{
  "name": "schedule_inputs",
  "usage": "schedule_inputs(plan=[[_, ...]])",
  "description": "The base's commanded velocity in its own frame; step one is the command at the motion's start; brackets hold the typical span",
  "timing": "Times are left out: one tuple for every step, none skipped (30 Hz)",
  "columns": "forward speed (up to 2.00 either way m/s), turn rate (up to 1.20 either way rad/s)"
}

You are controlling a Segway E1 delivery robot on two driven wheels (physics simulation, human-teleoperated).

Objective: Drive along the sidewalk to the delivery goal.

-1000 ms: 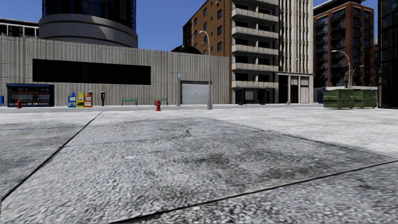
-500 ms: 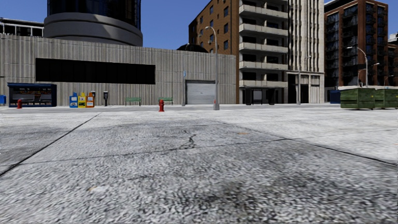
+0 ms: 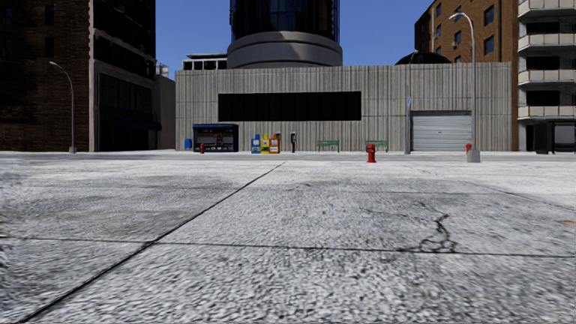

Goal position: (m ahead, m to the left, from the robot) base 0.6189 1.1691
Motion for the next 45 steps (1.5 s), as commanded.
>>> schedule_inputs(plan=[[1.18, 0.28], [1.17, 0.18], [1.17, 0.18], [1.17, 0.10], [1.17, 0.07], [1.17, 0.09], [1.17, 0.94], [1.17, 0.94], [1.17, 1.20], [1.17, 1.20], [1.17, 1.20], [1.17, 1.20], [1.17, 1.20], [1.17, 1.20], [1.17, 1.14], [1.17, 0.91], [1.16, 0.85], [1.15, 0.73], [1.15, 0.73], [1.15, 0.24], [1.15, 0.02], [1.14, 0.00], [1.12, 0.00], [1.06, 0.00], [1.06, 0.00], [0.97, 0.00], [0.87, 0.00], [0.76, 0.00], [0.64, 0.00], [0.64, 0.00], [0.55, 0.00], [0.50, 0.00], [0.40, 0.00], [0.22, 0.00], [0.08, 0.00], [0.08, 0.00], [0.00, 0.00], [0.00, 0.00], [0.00, 0.00], [0.00, 0.00], [0.00, 0.00], [0.00, 0.00], [0.00, 0.00], [0.00, 0.00], [0.00, 0.00]])
